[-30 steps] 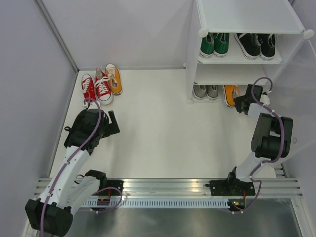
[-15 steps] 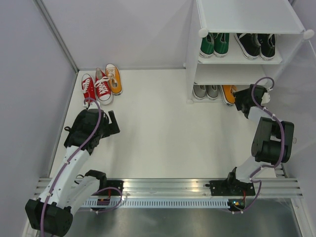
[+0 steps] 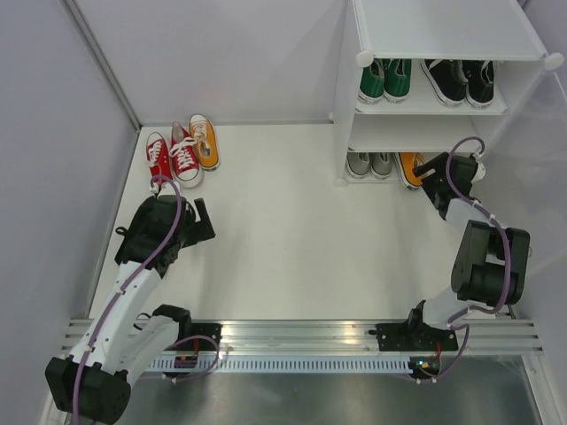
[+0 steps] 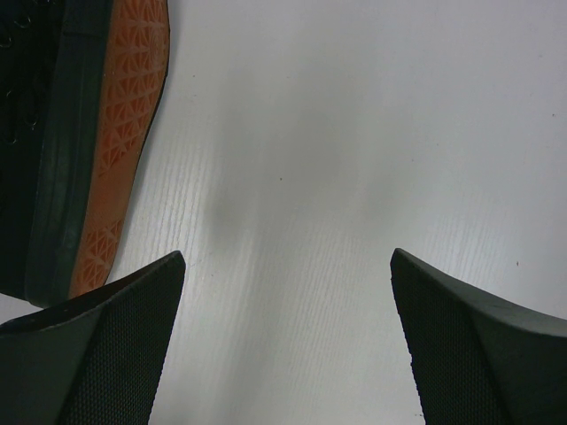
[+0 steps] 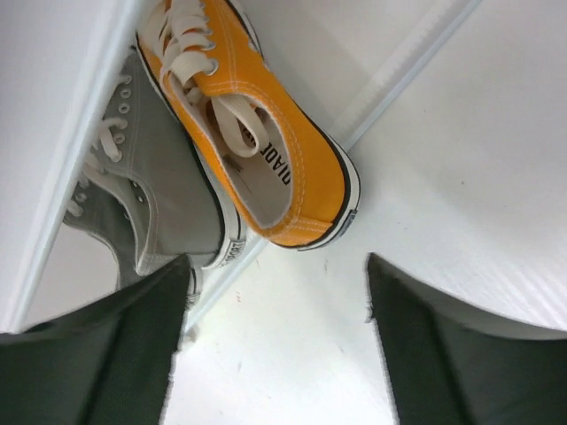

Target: Place and organize the shoes in the shoe cabinet

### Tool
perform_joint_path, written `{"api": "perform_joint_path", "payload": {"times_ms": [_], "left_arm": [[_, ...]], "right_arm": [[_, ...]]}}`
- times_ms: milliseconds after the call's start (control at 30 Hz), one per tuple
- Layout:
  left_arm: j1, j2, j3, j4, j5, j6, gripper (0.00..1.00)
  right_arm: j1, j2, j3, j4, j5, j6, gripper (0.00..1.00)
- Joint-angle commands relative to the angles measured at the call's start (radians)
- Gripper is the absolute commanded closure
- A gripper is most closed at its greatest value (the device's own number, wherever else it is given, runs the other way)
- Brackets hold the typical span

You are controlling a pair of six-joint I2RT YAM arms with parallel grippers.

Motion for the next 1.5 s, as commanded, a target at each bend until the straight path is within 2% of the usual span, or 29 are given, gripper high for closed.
{"api": "perform_joint_path", "payload": {"times_ms": [0, 167, 367, 567, 833, 1100, 1200, 1300, 1333, 1400, 1433, 1467], "left_arm": [[0.004, -0.012, 0.001, 0.037, 0.013, 0.032, 0.0], [0.004, -0.014, 0.0, 0.037, 0.02, 0.033, 0.0], [0.004, -0.023, 0.0, 0.035, 0.022, 0.035, 0.0], [0.004, -0.026, 0.0, 0.037, 0.016, 0.035, 0.0], [0.004, -0.023, 0.0, 0.038, 0.025, 0.038, 0.0], [0.004, -0.017, 0.0, 0.038, 0.027, 0.039, 0.0], [0.004, -0.017, 0.0, 0.04, 0.027, 0.038, 0.0], [0.004, -0.015, 0.0, 0.038, 0.025, 0.038, 0.0], [0.004, -0.015, 0.0, 0.038, 0.025, 0.038, 0.0], [0.004, -0.015, 0.0, 0.04, 0.024, 0.039, 0.0], [0.004, -0.014, 0.0, 0.038, 0.024, 0.036, 0.0], [0.004, -0.015, 0.001, 0.038, 0.024, 0.038, 0.0]], "right_arm": [[-0.002, -0.056, 0.024, -0.023, 0.006, -0.265, 0.1], [-0.004, -0.013, 0.009, 0.037, -0.022, -0.418, 0.06], [-0.002, 0.065, 0.046, 0.124, -0.063, -0.496, 0.16], [-0.002, 0.151, 0.107, 0.164, -0.145, -0.555, 0.19], [0.016, 0.255, 0.192, 0.111, -0.204, -0.604, 0.21], [0.036, 0.326, 0.247, 0.025, -0.146, -0.622, 0.21], [0.039, 0.321, 0.25, 0.023, -0.129, -0.618, 0.27], [0.041, 0.303, 0.244, 0.035, -0.099, -0.604, 0.44], [0.041, 0.297, 0.239, 0.045, -0.085, -0.599, 0.52], [0.041, 0.275, 0.224, 0.069, -0.062, -0.592, 0.56], [0.041, 0.271, 0.212, 0.08, -0.039, -0.592, 0.64], [0.041, 0.26, 0.208, 0.098, -0.028, -0.59, 0.65]]}}
